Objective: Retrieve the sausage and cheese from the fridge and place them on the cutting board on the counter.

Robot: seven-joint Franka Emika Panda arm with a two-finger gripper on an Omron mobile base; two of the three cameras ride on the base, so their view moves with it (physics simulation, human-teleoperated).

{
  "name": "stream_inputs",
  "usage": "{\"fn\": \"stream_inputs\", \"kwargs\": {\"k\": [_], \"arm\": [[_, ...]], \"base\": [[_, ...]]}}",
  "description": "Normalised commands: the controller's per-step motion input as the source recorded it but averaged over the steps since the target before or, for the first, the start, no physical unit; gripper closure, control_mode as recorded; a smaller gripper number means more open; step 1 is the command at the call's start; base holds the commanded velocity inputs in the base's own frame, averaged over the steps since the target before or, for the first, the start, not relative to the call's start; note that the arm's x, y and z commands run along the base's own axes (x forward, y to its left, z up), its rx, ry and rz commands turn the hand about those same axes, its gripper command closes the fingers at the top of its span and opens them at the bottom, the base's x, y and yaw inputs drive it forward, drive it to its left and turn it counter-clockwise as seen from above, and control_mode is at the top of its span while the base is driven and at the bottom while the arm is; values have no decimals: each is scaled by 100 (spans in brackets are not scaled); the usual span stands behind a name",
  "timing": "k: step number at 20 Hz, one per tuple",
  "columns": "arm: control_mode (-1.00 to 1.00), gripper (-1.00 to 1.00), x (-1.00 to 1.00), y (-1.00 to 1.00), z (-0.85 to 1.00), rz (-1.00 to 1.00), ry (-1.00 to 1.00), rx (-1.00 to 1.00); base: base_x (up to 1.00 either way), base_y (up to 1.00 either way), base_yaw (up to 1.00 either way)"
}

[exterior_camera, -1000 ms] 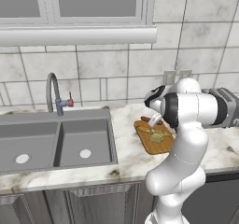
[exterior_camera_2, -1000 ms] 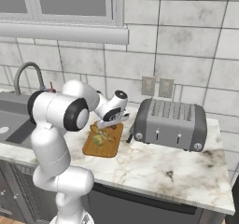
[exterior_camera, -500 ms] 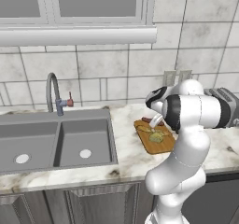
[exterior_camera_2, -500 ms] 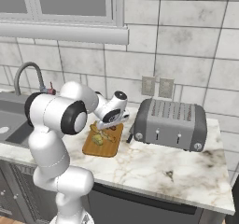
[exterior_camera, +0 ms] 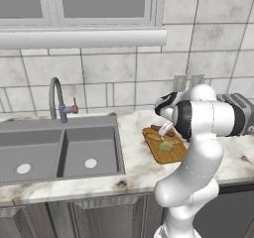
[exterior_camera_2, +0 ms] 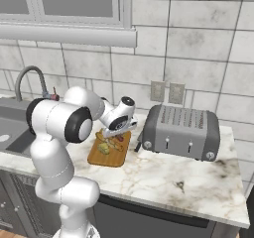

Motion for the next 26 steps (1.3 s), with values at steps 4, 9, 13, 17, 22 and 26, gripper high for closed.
{"fn": "stream_inputs", "kwargs": {"k": [4, 9, 13, 17, 22, 26], "arm": [[-100, -100, 0, 0, 26, 0, 0, 0], [-100, -100, -18, 0, 69, 0, 0, 0], [-100, -100, -92, 0, 70, 0, 0, 0], [-100, -100, -100, 2, 19, -16, -3, 0], [-100, -100, -100, 20, 24, -29, -10, 0], [-100, -100, -100, 31, 31, -23, -11, 0]], "base": [[0, 0, 0], [0, 0, 0], [0, 0, 0], [0, 0, 0], [0, 0, 0], [0, 0, 0]]}}
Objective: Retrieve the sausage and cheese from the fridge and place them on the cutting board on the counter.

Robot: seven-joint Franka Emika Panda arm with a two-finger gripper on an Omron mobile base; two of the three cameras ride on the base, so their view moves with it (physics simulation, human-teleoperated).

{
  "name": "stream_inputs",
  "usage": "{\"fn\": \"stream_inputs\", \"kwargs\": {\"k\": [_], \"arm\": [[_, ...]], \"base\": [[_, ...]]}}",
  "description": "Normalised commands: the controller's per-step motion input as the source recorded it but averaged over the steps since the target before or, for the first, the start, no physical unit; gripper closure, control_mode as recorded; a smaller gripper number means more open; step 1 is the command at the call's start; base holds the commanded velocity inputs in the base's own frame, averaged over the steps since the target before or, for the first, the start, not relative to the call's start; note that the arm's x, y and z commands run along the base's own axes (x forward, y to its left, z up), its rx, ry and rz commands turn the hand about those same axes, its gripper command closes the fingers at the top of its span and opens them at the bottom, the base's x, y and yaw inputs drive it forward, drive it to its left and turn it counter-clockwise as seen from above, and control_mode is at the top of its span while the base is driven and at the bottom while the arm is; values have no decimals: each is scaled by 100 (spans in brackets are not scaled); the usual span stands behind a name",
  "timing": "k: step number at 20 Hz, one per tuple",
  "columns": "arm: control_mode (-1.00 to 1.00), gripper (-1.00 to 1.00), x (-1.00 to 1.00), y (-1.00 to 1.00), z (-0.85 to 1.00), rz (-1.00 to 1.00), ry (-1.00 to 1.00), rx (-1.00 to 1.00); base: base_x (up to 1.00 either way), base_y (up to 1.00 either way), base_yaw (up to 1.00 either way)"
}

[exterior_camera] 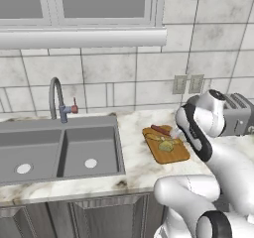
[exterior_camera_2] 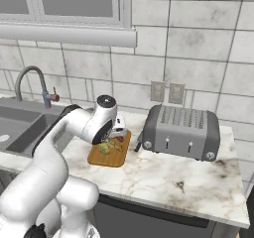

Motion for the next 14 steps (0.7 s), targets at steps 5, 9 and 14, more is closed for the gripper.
{"fn": "stream_inputs", "kwargs": {"k": [5, 9, 14], "arm": [[-100, -100, -100, 38, 35, -21, -7, 0], [-100, -100, -100, 17, 26, -13, -10, 0], [-100, -100, -100, 0, 36, -11, -20, 0]], "base": [[0, 0, 0], [0, 0, 0], [0, 0, 0]]}}
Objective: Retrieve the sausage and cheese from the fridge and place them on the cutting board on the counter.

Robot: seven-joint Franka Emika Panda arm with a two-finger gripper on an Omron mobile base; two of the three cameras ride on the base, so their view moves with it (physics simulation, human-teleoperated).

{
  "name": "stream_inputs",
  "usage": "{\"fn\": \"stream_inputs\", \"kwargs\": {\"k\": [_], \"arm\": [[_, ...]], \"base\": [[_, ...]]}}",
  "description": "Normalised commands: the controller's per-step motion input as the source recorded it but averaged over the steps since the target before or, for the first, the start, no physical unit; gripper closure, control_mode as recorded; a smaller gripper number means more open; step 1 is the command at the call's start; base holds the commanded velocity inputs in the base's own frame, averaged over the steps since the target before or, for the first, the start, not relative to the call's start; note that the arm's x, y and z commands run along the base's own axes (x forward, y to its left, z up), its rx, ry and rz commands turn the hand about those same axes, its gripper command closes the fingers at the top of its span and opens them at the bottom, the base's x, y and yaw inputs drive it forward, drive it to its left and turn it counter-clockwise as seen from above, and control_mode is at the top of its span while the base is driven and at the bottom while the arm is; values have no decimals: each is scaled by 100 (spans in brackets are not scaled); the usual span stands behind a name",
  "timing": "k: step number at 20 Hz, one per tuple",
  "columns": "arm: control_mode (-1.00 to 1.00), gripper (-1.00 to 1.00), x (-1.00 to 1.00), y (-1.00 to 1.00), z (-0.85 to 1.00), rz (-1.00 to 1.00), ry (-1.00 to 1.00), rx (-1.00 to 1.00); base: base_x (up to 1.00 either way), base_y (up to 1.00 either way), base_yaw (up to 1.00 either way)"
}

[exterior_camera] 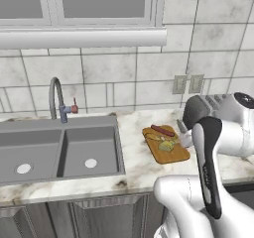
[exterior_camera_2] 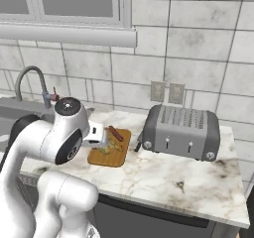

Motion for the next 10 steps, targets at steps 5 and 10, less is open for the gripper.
{"fn": "stream_inputs", "kwargs": {"k": [5, 10], "arm": [[-100, -100, -100, 2, 13, -14, -28, 0], [-100, -100, -100, 0, 1, -6, -27, 0]], "base": [[0, 0, 0], [0, 0, 0]]}}
